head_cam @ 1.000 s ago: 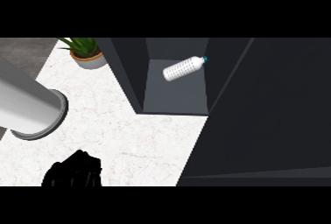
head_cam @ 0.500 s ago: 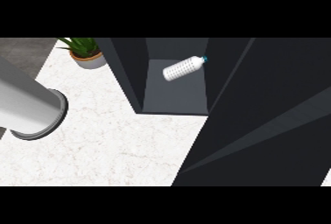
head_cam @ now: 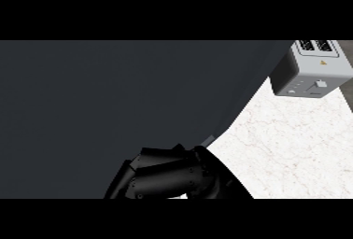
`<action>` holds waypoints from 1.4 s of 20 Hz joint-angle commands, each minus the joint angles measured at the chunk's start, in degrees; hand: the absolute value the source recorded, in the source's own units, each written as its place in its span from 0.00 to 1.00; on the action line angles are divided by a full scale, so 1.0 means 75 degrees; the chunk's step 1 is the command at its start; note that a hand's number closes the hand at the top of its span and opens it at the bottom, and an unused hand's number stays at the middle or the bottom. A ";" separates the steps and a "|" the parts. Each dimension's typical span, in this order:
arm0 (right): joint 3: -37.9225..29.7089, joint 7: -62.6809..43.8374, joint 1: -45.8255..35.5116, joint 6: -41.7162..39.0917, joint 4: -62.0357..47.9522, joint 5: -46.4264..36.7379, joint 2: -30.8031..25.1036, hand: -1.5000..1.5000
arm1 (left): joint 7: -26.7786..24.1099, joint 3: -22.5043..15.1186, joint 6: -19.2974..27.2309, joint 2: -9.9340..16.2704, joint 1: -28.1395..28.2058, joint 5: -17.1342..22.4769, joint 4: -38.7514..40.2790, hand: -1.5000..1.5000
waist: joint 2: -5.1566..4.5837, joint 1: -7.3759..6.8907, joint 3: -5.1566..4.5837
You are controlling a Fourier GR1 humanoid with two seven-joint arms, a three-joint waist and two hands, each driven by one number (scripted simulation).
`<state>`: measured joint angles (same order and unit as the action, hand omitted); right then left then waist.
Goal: Pick up the bottled water, place it into the cabinet and close the cabinet
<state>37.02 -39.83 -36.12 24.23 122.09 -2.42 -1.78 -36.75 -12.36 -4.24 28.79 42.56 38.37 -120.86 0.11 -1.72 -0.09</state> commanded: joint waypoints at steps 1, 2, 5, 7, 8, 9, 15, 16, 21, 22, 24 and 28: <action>-0.1095 0.0192 -0.0686 -0.0399 -0.0972 0.0589 0.0225 1.00 | -0.0247 0.0487 -0.0667 0.0239 0.0676 0.0264 -0.0039 1.00 | -0.0016 0.0011 0.0009; -0.1166 0.0648 -0.0345 -0.0674 -0.1013 0.0656 0.0131 1.00 | -0.0704 0.0395 -0.0796 -0.0063 0.0609 -0.0091 0.0379 1.00 | -0.0016 0.0045 0.0010; -0.1640 0.0960 -0.1198 -0.0879 -0.2403 0.1032 0.0232 1.00 | -0.0437 0.0860 -0.1088 0.0195 0.0684 0.0485 0.0263 1.00 | -0.0031 -0.0004 0.0007; -0.2235 0.1493 -0.0897 -0.1351 -0.2589 0.1431 0.0015 1.00 | -0.0463 0.1172 -0.1344 0.0366 0.1127 0.0608 0.0060 1.00 | -0.0030 0.0013 0.0014; -0.1928 0.1410 -0.1655 -0.0735 -0.3210 0.1312 0.0232 1.00 | -0.0329 0.1062 -0.1066 0.0166 0.0911 0.0486 -0.0070 1.00 | -0.0026 0.0010 0.0010; -0.2290 0.1639 -0.1422 -0.1422 -0.3504 0.1390 0.0184 1.00 | -0.0539 0.1415 -0.1539 0.0315 0.0911 0.0732 0.0409 1.00 | -0.0035 0.0016 0.0009; -0.2876 0.2250 -0.2300 -0.1882 -0.5367 0.1725 0.0234 1.00 | 0.0007 0.1620 -0.1492 0.0265 0.0782 0.1020 0.0214 1.00 | -0.0048 0.0031 0.0010; -0.3038 0.2559 -0.2326 -0.2082 -0.5760 0.1742 0.0235 1.00 | 0.0043 0.1386 -0.1282 0.0085 0.0660 0.0664 0.0222 1.00 | -0.0055 0.0040 0.0011; -0.3540 0.3121 -0.2352 -0.2512 -0.6763 0.1722 0.0103 1.00 | -0.0115 0.1555 -0.1814 0.0040 0.1233 0.0634 0.0139 1.00 | -0.0042 0.0002 0.0012; -0.3541 0.3411 -0.2599 -0.2306 -0.7260 0.1464 0.0190 1.00 | -0.0139 0.1686 -0.1840 0.0099 0.1063 0.0728 0.0127 1.00 | -0.0069 -0.0057 0.0009; -0.3609 0.3258 -0.2719 -0.2394 -0.7392 0.1691 0.0084 1.00 | 0.0174 0.1681 -0.1583 0.0178 0.0805 0.0777 0.0074 1.00 | -0.0086 0.0001 0.0011; -0.3550 0.3632 -0.2595 -0.2314 -0.7878 0.1643 -0.0141 1.00 | 0.0080 0.1498 -0.1682 0.0045 0.0748 0.0649 0.0055 1.00 | -0.0116 -0.0066 0.0008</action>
<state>14.94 -12.52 -55.31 4.75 72.95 11.66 0.03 -36.54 -0.37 -17.22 29.74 48.53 43.97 -119.40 1.93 -2.61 -0.33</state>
